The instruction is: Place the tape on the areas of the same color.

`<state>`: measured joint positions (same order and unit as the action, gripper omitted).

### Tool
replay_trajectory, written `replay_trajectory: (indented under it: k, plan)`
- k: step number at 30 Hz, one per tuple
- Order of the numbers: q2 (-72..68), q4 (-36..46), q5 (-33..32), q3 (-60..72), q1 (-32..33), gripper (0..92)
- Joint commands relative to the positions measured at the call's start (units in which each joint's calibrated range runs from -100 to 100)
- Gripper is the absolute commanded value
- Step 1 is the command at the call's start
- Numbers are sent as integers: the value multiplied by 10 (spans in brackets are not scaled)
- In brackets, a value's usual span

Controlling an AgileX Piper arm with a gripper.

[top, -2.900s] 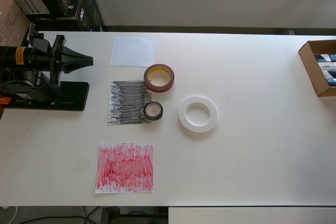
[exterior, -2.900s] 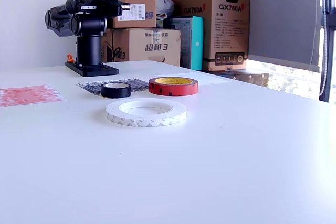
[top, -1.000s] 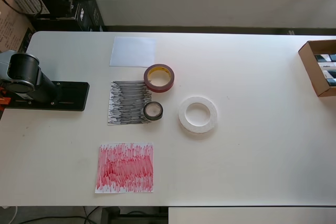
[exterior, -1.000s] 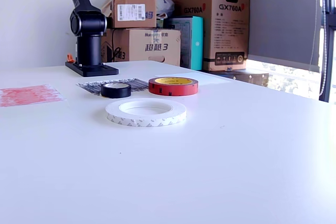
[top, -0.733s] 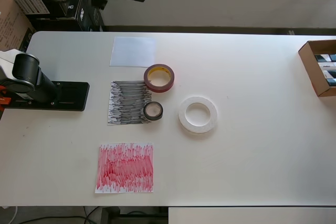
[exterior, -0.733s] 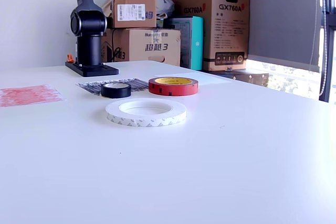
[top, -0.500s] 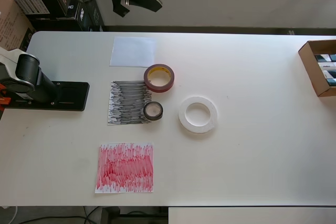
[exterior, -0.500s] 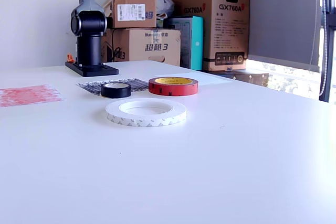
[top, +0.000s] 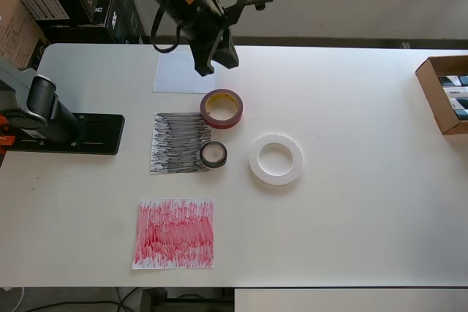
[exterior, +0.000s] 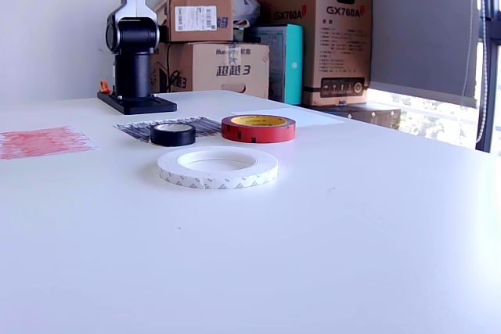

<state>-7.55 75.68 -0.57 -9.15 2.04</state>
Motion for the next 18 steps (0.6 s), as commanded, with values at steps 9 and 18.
replay_trajectory:
  k: [9, 18]
  plan:
    - [-63, -89, 61, -112, -3, 10]
    - [-96, -181, 93, -167, -5, 10]
